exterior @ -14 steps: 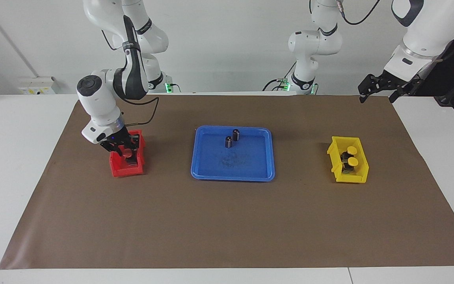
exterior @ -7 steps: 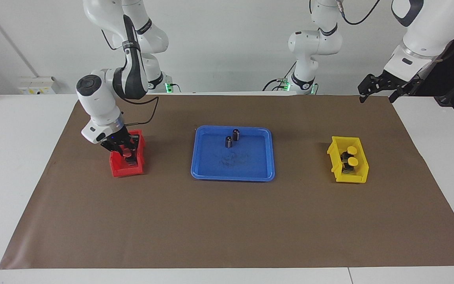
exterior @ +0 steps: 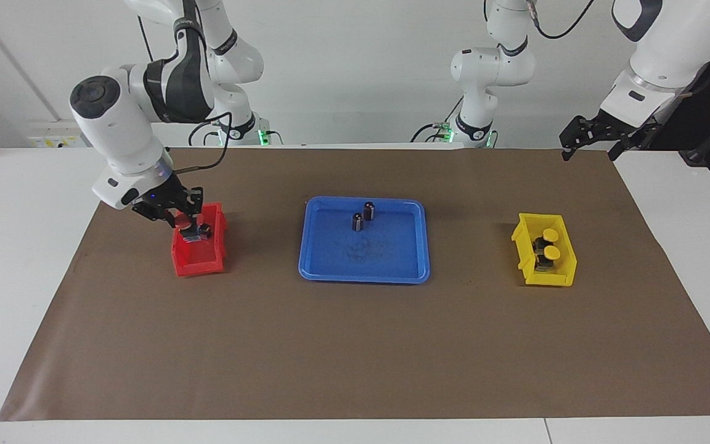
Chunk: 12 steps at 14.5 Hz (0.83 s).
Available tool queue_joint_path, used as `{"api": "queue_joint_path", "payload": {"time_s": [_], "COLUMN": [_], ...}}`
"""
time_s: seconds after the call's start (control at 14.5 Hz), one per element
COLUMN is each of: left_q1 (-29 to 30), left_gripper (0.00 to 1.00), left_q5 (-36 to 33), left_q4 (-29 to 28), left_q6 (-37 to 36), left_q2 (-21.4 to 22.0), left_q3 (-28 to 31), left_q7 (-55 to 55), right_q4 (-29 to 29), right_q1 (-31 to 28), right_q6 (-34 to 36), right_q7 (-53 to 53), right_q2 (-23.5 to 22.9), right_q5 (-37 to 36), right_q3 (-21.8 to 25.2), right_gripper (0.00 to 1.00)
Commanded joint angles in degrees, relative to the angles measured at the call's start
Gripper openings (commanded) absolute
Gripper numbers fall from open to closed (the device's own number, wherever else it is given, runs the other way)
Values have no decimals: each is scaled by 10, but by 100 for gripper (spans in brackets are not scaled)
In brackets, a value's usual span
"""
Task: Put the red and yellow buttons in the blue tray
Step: 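Place red in tray with the right gripper while the left gripper grasps yellow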
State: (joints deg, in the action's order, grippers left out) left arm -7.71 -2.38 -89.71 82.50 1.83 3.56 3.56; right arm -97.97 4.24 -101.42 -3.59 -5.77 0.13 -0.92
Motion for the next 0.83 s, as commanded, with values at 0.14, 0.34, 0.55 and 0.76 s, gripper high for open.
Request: {"api": "queue_joint_path", "payload": {"time_s": [0.14, 0.34, 0.55, 0.76], "left_q1": [5, 12, 13, 14], "left_gripper": [100, 100, 100, 100], "left_q5": [-10, -10, -11, -11], "left_q4": [-20, -20, -49, -168], "left_q6": [-4, -1, 21, 142], "left_q2": [19, 18, 30, 74], "left_q3": [-2, -2, -2, -2], "left_q7": [3, 1, 8, 8], "right_q4": [96, 89, 85, 53], "right_q1": [161, 233, 261, 280], "right_q6": [-31, -97, -127, -171], "right_q7": [288, 396, 433, 458], "right_q2": [-87, -134, -166, -180], "right_q5": [13, 17, 9, 9], "right_q3": [-6, -6, -6, -6], "right_gripper": [23, 23, 23, 23]}}
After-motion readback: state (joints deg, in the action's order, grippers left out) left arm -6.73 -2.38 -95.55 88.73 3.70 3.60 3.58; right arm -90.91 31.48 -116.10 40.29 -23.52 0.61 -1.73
